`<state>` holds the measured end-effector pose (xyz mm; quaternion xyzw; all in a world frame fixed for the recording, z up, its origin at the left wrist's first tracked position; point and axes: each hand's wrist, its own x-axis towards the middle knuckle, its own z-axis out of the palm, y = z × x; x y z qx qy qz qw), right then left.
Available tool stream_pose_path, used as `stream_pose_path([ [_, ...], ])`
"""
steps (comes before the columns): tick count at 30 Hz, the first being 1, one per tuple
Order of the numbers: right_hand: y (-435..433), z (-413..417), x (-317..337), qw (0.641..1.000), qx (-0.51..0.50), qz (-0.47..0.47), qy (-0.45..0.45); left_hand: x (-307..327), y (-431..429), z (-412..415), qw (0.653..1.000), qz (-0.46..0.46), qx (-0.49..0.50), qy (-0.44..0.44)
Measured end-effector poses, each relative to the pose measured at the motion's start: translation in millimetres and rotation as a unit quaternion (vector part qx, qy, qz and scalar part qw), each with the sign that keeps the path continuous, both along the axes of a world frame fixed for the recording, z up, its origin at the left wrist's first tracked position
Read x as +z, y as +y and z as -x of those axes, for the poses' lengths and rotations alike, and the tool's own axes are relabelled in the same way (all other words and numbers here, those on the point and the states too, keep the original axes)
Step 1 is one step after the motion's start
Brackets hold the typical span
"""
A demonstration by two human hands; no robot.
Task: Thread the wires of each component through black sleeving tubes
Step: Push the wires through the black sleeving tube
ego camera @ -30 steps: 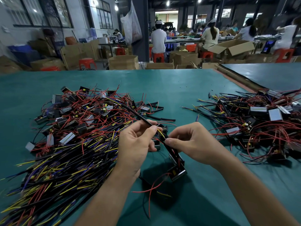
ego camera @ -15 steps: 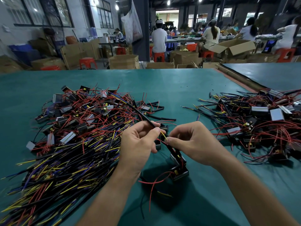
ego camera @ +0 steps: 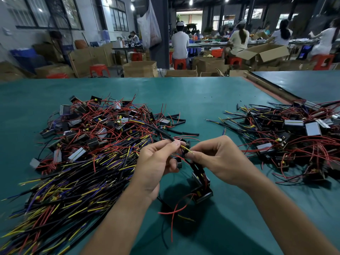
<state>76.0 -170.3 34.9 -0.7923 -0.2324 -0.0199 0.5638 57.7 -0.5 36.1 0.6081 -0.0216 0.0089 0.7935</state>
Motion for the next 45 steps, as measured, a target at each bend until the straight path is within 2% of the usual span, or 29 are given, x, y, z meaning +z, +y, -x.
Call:
stream_pose_path([
  [6,-2.2,0.9,1.3,0.998,0.042,-0.008,0.040,-2.7,-1.1,-0.1,0.999,-0.021,0.010,-0.026],
  [20,0.0,3.6,7.6,0.989,0.036,-0.087,0.115,-4.7,-2.7,0.1,0.986,-0.114,0.039,-0.115],
  [25,3.8,4.3,7.4,0.998,-0.007,-0.043,0.038,-4.1,-3.3,0.9,0.982,-0.141,0.013,-0.127],
  [30,3.3,3.8,12.4,0.991,-0.038,-0.124,0.038,-5.3,-4.8,2.4,0.989,-0.113,-0.092,-0.033],
  [32,2.8,4.3,13.8,0.990,-0.044,-0.129,0.036,-7.9,-8.1,4.2,0.984,-0.137,-0.112,-0.020],
  [35,2.5,6.6,16.6,0.992,-0.047,-0.110,0.034,-10.3,-10.1,4.5,0.980,-0.166,-0.104,-0.044],
  [40,-0.5,7.4,20.3,0.996,-0.053,-0.074,0.026,-8.8,-11.2,4.7,0.987,-0.120,-0.104,-0.017],
  [45,-1.3,5.6,19.4,0.998,-0.054,-0.043,0.015,-8.4,-9.5,4.2,0.989,-0.107,-0.089,-0.052],
])
